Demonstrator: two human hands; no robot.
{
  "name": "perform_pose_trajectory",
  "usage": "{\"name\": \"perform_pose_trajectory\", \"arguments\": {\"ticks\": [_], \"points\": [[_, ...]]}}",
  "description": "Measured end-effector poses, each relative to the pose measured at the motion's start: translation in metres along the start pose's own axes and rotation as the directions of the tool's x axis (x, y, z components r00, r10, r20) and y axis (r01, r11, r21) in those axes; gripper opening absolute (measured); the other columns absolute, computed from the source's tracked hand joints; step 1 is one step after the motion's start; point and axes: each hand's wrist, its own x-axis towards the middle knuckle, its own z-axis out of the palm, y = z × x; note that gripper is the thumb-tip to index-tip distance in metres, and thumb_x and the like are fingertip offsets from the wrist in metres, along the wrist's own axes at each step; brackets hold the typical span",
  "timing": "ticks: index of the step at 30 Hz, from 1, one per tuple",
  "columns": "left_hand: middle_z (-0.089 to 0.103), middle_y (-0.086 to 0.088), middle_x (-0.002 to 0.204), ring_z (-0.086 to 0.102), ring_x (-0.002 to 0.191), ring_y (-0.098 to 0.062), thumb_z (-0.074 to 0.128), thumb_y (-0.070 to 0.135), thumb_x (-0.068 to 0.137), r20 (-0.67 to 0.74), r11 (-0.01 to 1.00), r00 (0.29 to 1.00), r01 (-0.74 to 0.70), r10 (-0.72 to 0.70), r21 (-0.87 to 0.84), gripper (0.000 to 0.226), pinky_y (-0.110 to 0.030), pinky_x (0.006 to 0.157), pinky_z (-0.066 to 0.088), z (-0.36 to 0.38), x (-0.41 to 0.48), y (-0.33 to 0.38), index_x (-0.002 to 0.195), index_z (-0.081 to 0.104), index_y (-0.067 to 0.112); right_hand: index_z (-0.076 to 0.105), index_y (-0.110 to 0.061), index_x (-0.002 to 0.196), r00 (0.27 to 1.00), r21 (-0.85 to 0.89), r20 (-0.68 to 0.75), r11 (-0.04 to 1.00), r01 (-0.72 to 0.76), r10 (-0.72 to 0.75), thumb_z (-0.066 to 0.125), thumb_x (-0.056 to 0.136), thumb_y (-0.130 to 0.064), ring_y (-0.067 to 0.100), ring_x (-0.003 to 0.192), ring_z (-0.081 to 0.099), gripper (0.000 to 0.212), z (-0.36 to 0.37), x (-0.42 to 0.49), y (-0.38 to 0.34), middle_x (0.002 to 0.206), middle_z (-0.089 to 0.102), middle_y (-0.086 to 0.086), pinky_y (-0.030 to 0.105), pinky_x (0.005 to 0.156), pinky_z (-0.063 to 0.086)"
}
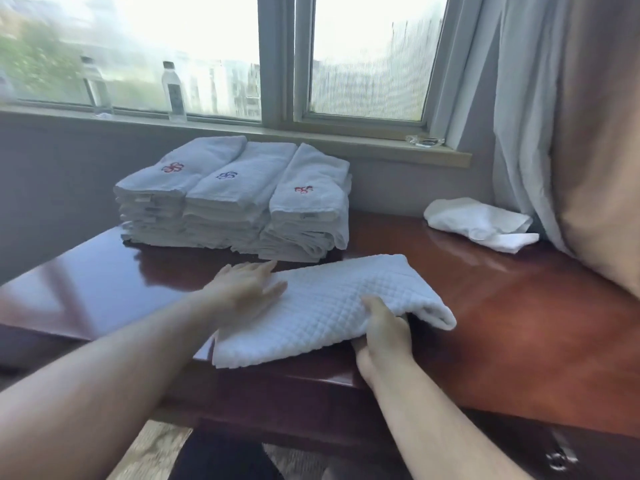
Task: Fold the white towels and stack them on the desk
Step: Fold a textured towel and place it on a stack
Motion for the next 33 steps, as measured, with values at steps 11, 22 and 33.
{"name": "perform_pose_trajectory", "arguments": {"ticks": [11, 22, 33], "points": [[0.074, 0.009, 0.096, 0.069, 0.089, -0.012, 0.068, 0.081, 0.065, 0.159, 0.941, 0.984, 0.129, -0.083, -0.311, 0.065, -0.037, 0.088, 0.057, -0.024, -0.005, 0.009, 0.100, 0.073, 0.027, 0.068, -0.017, 0.116, 0.997, -0.065, 0.038, 0.995, 0.074, -0.072, 0.068, 0.081, -0.001, 0.032, 0.090, 0.076, 0.039, 0.004, 0.011, -0.020, 0.103, 0.078, 0.012, 0.043, 0.069, 0.061], [0.076, -0.009, 0.110, 0.072, 0.104, -0.031, 0.066, 0.047, 0.086, 0.131, 0.326, 0.970, 0.058, 0.205, -0.943, 0.045, -0.048, 0.089, 0.059, -0.090, -0.044, 0.043, 0.118, 0.071, 0.016, 0.071, 0.000, 0.115, 0.966, -0.056, 0.224, 0.988, 0.147, -0.131, 0.063, 0.081, -0.019, 0.039, 0.096, 0.073, 0.041, 0.037, 0.030, -0.113, 0.111, 0.073, 0.022, 0.049, 0.077, 0.061], [0.078, -0.007, 0.099, 0.076, 0.088, -0.025, 0.070, 0.043, 0.087, -0.078, 0.148, 0.997, -0.076, -0.008, -0.986, 0.036, -0.036, 0.072, 0.063, -0.139, 0.001, -0.015, 0.114, 0.068, 0.020, 0.079, -0.004, 0.099, 0.869, -0.181, 0.495, 0.976, 0.124, -0.018, 0.048, 0.092, -0.026, 0.035, 0.090, 0.074, 0.039, 0.175, 0.101, -0.127, 0.104, 0.074, 0.019, 0.045, 0.073, 0.061]]}}
